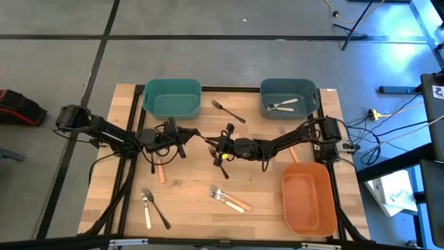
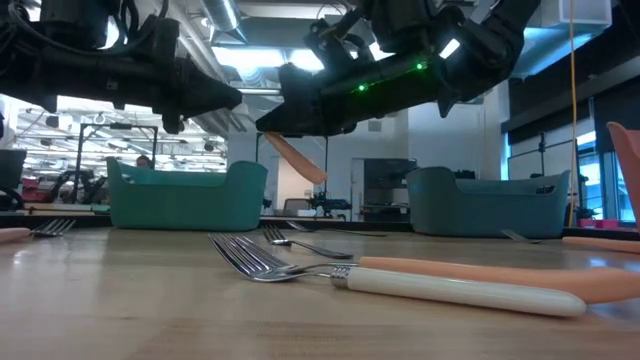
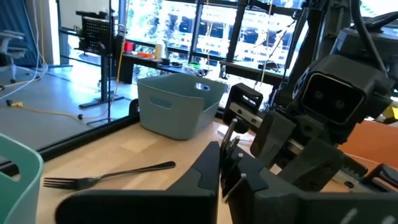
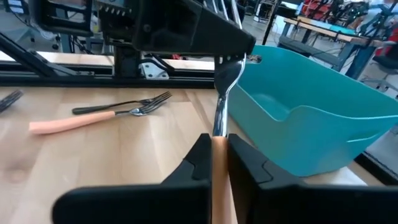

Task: Sort silverware by color (type)
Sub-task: Put the browm fork into the green bin

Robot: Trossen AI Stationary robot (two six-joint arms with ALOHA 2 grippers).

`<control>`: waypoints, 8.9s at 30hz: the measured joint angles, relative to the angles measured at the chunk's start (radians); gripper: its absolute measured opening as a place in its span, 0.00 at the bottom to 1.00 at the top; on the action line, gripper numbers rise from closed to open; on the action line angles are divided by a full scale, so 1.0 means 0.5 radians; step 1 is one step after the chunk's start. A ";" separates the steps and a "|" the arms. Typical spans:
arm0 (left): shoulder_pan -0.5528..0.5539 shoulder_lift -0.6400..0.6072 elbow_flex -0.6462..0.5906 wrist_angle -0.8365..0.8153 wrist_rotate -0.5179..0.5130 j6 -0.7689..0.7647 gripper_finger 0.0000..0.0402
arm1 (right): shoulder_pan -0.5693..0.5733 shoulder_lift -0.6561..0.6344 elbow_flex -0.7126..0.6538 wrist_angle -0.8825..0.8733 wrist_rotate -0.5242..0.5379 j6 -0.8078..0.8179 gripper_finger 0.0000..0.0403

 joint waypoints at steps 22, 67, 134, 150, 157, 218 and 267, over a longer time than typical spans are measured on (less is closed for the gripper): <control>-0.002 -0.003 0.000 -0.061 0.005 0.051 0.01 | 0.014 -0.796 -0.004 -1.722 0.235 0.309 0.34; 0.589 -0.752 0.533 -1.274 -0.744 0.781 0.01 | -1.205 -1.460 -0.124 -3.150 0.050 0.819 0.34; 0.709 -0.811 0.593 -2.172 0.991 0.279 0.26 | -0.915 -1.489 -0.122 -2.902 -0.002 0.725 0.34; 0.131 -0.810 0.593 -2.360 0.786 -0.265 0.26 | -0.123 -1.312 -0.122 -2.210 0.071 0.351 0.34; -0.134 -0.809 0.712 -3.039 0.728 -0.788 0.26 | 0.020 -1.053 -0.122 -1.846 0.065 0.172 0.34; -0.625 -0.106 0.602 -3.728 0.749 -2.565 0.26 | 0.012 -0.322 -0.121 -0.723 -0.147 0.200 0.34; 0.300 -0.110 1.762 -4.261 -0.018 -0.132 0.13 | 0.012 -0.321 -0.121 -0.737 -0.148 0.198 0.34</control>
